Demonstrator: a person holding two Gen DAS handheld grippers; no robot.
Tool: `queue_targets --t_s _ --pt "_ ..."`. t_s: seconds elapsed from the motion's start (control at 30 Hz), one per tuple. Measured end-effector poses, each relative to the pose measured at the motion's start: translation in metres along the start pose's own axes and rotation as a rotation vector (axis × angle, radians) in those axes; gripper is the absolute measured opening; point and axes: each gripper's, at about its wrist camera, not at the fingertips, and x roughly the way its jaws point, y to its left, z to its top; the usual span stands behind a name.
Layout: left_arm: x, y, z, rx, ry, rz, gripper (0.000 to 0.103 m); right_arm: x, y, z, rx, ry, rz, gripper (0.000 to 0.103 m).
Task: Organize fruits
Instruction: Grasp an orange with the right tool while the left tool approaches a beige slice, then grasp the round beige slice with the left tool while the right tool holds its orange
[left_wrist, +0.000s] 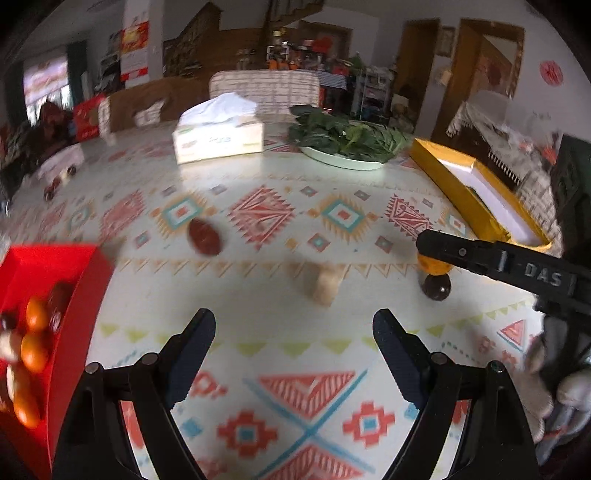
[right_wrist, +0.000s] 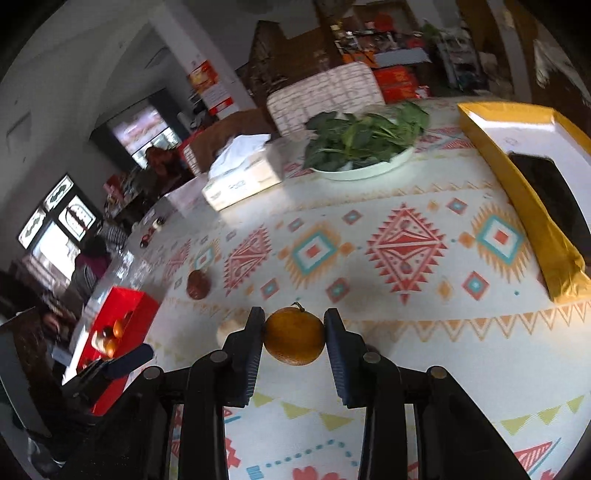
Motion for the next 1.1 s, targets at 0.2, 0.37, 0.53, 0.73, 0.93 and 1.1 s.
queue_targets --t_s 0.2,0.37,0.53,0.73,0.93,1.1 --pt "0.024 -0.022 0.009 0.073 0.018 0.001 0.063 0.001 -0.004 0.002 0.017 0.004 0.006 0.036" --pt "0.038 -0.026 0.014 0.091 0.035 0.016 0.041 0.003 -0.001 0.003 0.006 0.014 0.013 0.037" --pt "0.044 -0.028 0.012 0.11 0.051 0.021 0.018 0.006 0.0 0.002 -0.002 0.024 0.015 0.037" --pt "0.03 -0.028 0.012 0.099 0.018 0.017 0.017 0.012 0.001 0.001 -0.003 0.04 0.015 0.037" --pt "0.009 -0.023 0.009 0.07 -0.015 -0.002 0.017 0.017 -0.001 -0.001 -0.001 0.054 0.013 0.036" --pt "-0.012 -0.017 0.003 0.047 -0.052 0.01 0.017 0.021 0.001 -0.004 -0.01 0.064 0.009 0.036"
